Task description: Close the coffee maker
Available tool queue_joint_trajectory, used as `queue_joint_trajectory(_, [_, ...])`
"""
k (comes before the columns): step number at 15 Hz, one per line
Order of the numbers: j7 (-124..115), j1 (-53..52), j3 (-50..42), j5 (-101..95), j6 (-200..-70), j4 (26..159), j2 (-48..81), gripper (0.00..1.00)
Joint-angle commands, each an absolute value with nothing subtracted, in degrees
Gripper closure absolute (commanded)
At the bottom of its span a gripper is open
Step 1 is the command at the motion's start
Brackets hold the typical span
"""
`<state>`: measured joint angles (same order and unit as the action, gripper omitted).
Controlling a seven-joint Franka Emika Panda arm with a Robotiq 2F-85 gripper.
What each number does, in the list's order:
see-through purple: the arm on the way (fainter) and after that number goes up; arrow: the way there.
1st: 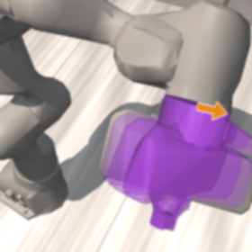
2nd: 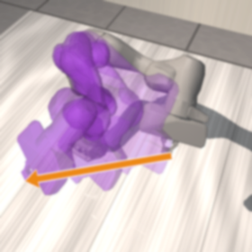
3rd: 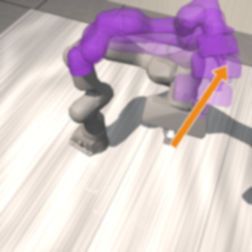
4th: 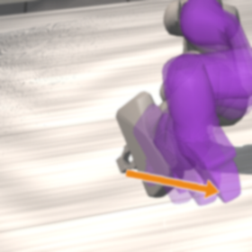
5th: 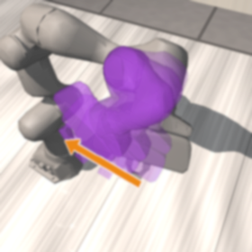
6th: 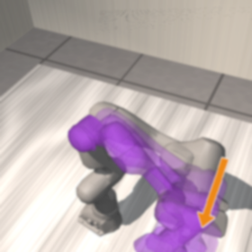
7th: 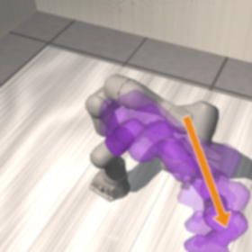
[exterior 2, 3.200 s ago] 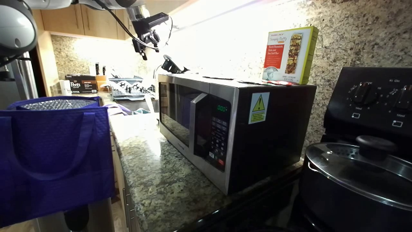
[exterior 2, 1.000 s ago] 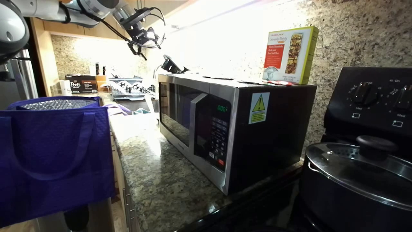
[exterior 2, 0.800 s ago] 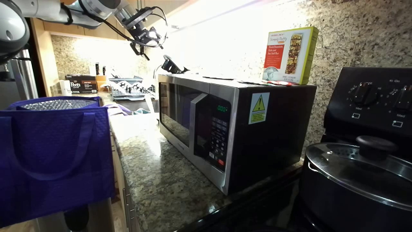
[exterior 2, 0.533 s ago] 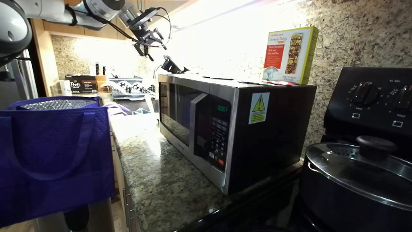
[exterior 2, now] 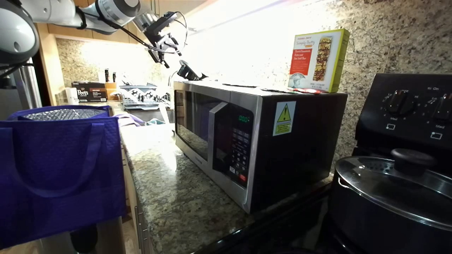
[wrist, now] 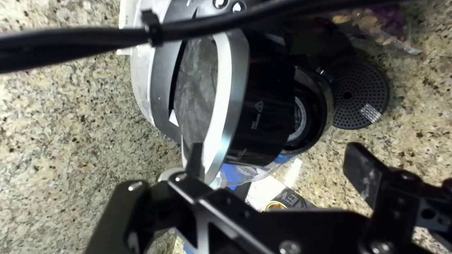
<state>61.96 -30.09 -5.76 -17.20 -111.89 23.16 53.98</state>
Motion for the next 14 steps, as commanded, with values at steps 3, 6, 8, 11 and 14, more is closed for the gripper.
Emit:
queue_joint_trajectory(3, [66.87, -28.15, -1.43, -14.80, -108.30, 19.74, 55.80, 0.00])
queue_joint_trajectory(6, [66.15, -27.71, -0.79, -13.87, -109.52, 26.25, 52.33, 0.00])
queue_joint_trajectory(8, [66.78, -27.21, 0.37, -13.42, -106.48, 19.72, 55.94, 0.00])
queue_joint_trajectory(11, [65.96, -27.77, 0.25, -13.63, -108.56, 26.03, 52.23, 0.00])
queue_joint_trajectory(14, [65.01, -27.98, 0.30, -13.67, -107.30, 26.01, 52.22, 0.00])
